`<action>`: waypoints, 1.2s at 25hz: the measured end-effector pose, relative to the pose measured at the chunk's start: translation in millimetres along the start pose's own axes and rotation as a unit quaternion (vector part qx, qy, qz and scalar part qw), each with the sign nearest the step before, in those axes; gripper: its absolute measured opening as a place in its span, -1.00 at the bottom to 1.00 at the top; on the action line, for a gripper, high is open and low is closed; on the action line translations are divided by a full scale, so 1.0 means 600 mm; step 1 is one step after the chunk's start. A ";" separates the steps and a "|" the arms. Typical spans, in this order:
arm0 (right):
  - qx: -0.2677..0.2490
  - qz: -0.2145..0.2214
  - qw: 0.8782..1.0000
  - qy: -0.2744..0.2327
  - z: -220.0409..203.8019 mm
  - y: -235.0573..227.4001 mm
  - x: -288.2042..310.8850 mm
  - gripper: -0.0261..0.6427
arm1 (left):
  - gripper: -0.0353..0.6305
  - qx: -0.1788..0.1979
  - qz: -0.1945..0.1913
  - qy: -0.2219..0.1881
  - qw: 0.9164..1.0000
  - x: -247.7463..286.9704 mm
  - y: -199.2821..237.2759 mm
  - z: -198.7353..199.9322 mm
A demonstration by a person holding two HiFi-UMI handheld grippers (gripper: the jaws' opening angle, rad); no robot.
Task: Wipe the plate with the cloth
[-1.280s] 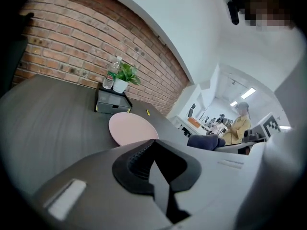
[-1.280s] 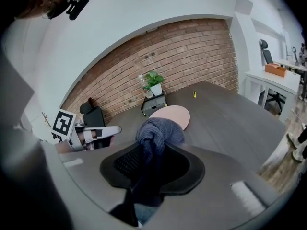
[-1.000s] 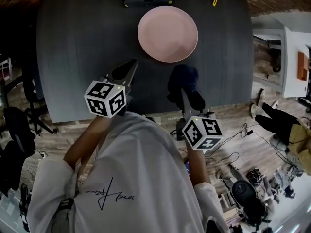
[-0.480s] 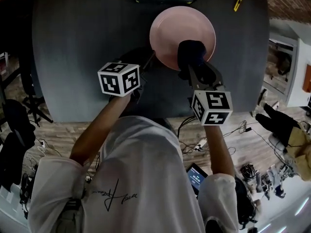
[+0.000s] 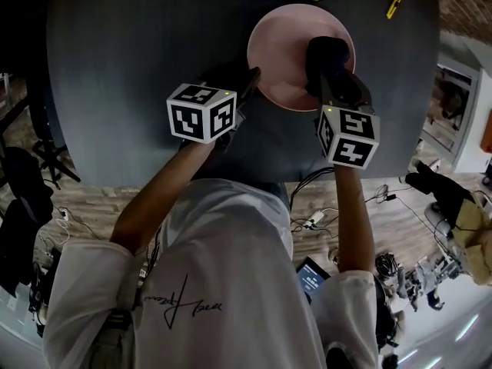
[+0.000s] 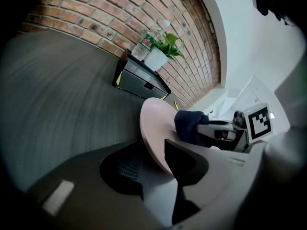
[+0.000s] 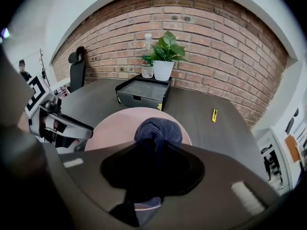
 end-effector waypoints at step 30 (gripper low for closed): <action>-0.092 -0.067 0.992 0.052 0.005 0.005 0.115 -0.58 | -0.58 0.041 0.018 0.042 0.998 -0.014 0.017 0.002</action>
Point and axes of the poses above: the fingertips, and each gripper's own axes: x forward along the fingers, y to its left, z out of its top, the point moved 6 cm from there along -x, backward along the fingers, and after that the axes turned 6 degrees about -z, right-handed, at the moved point
